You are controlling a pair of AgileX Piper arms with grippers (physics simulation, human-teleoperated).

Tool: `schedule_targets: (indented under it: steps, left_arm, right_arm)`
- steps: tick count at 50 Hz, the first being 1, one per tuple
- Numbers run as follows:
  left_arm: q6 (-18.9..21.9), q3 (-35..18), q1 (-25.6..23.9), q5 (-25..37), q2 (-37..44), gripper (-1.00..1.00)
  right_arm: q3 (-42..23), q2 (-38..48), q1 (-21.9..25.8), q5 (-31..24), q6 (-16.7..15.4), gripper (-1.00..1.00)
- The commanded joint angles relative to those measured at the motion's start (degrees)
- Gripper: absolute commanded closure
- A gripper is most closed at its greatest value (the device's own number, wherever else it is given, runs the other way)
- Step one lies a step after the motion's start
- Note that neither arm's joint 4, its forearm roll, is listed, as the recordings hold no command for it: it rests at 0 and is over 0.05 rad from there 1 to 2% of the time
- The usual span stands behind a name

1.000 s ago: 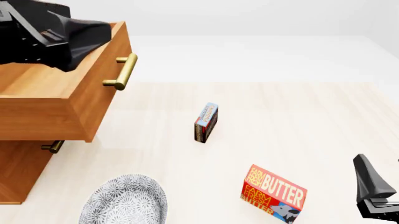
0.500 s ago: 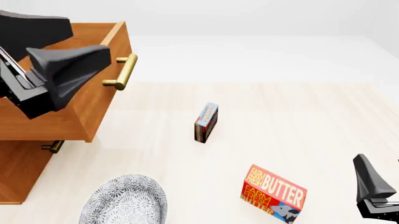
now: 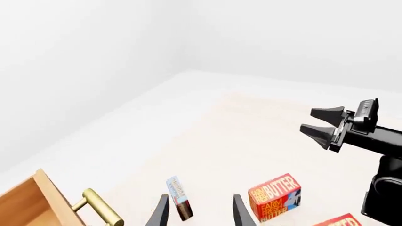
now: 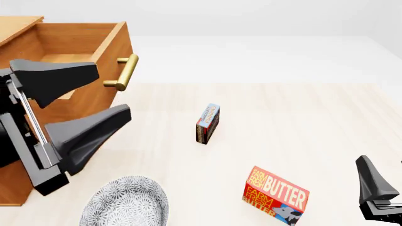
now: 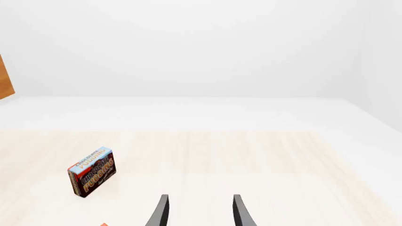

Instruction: Put the chocolate pudding in the top drawer of the cabinet and close it.

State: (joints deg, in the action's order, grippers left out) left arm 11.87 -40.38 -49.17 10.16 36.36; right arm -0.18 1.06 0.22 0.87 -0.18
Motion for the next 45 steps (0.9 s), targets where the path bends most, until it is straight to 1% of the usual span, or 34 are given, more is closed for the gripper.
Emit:
schedule_targets:
  steps: [1,2,3,4,6,9,12,13,17,19,20,23,28,30,41,42,45]
  left_arm:
    - [2.4,4.7,-4.6,-4.8,-0.3,-1.00]
    - [1.5,5.3,-5.7,-5.7,-0.5,-1.00]
    - [1.2,5.6,-5.5,-5.8,-0.2,-1.00]
    - [1.9,6.4,-5.2,-6.4,0.2,-1.00]
    - [0.9,6.9,-5.7,-7.2,0.0,-1.00]
    - [0.9,7.6,-5.7,-8.1,0.2,-1.00]
    - [0.4,8.5,-7.2,-10.0,1.3,-1.00]
    - [-0.3,8.8,-7.8,-10.9,1.2,-1.00]
    - [-0.7,10.2,-8.8,-13.4,2.4,-1.00]
    - [-0.7,10.2,-8.8,-13.4,2.4,-1.00]
    - [-1.3,11.2,-9.7,-15.1,3.6,-1.00]
    - [-1.7,11.4,-10.2,-15.9,4.2,-1.00]
    - [-3.4,12.6,-11.2,-18.6,5.3,-1.00]
    - [-4.4,13.2,-10.9,-19.8,5.0,-1.00]
    - [-7.1,16.1,-11.2,-25.2,6.4,-1.00]
    - [-8.4,16.6,-11.1,-25.9,5.6,-1.00]
    - [-8.9,17.6,-10.7,-27.2,5.9,-1.00]
  right_arm:
    - [0.0,0.0,0.0,0.0,0.0,-1.00]
    - [0.0,0.0,0.0,0.0,0.0,-1.00]
    - [0.0,0.0,0.0,0.0,0.0,-1.00]
    - [0.0,0.0,0.0,0.0,0.0,-1.00]
    - [0.0,0.0,0.0,0.0,0.0,-1.00]
    - [0.0,0.0,0.0,0.0,0.0,-1.00]
    - [0.0,0.0,0.0,0.0,0.0,-1.00]
    - [0.0,0.0,0.0,0.0,0.0,-1.00]
    - [0.0,0.0,0.0,0.0,0.0,-1.00]
    - [0.0,0.0,0.0,0.0,0.0,-1.00]
    - [0.0,0.0,0.0,0.0,0.0,-1.00]
    - [0.0,0.0,0.0,0.0,0.0,-1.00]
    - [0.0,0.0,0.0,0.0,0.0,-1.00]
    - [0.0,0.0,0.0,0.0,0.0,-1.00]
    - [0.0,0.0,0.0,0.0,0.0,-1.00]
    - [0.0,0.0,0.0,0.0,0.0,-1.00]
    - [0.0,0.0,0.0,0.0,0.0,-1.00]
